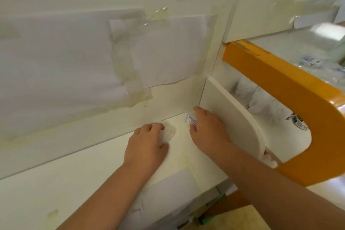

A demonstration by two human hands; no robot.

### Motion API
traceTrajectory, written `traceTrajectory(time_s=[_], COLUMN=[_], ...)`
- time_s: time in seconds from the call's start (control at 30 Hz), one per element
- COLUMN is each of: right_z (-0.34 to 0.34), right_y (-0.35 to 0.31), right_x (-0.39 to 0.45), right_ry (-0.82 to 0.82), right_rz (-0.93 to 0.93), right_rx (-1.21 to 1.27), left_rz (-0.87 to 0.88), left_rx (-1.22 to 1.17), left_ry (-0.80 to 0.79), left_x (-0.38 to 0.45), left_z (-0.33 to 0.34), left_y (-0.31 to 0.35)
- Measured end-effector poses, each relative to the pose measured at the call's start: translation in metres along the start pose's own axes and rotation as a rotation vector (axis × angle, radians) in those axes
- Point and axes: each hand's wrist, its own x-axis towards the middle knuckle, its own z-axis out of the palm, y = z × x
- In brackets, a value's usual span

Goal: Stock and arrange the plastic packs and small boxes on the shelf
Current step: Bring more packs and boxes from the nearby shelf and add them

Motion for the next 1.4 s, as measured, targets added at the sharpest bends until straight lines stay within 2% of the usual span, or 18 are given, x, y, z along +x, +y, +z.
traceTrajectory(time_s=[0.13, 0.27, 0.57, 0.7, 0.87, 1.0, 1.1, 1.4], right_z=[0.0, -0.012, -0.082, -0.113, -0.153, -0.189, -0.214, -0.244], right_y=[0.011, 0.02, 0.056, 0.097, 0.169, 0.229, 0.263, 0.348], right_x=[-0.018, -0.047, -0.142, -0.201, -0.272, -0.316, -0.344, -0.378], right_ry=[-0.007, 0.092, 0.164, 0.162, 0.194, 0.264, 0.354, 0.466], right_rz=[0.042, 0.021, 0.054, 0.034, 0.1, 0.167, 0.215, 0.354], right_rx=[0.133, 0.249, 0.457, 0.519, 0.583, 0.512, 0.474, 0.46], left_rz=[-0.018, 0.016, 0.075, 0.094, 0.133, 0.239, 0.289, 0.385], left_rx=[-0.058, -0.131, -0.303, -0.398, -0.486, -0.482, -0.46, -0.473], left_ry=[-0.003, 0.037, 0.114, 0.105, 0.04, 0.009, -0.007, -0.085], left_x=[-0.003, -0.014, -0.065, -0.107, -0.163, -0.19, -0.198, -0.187], left_z=[-0.002, -0.007, -0.027, -0.025, -0.01, 0.012, 0.028, 0.072], left_y=[0.002, 0.017, 0.097, 0.148, 0.231, 0.29, 0.33, 0.431])
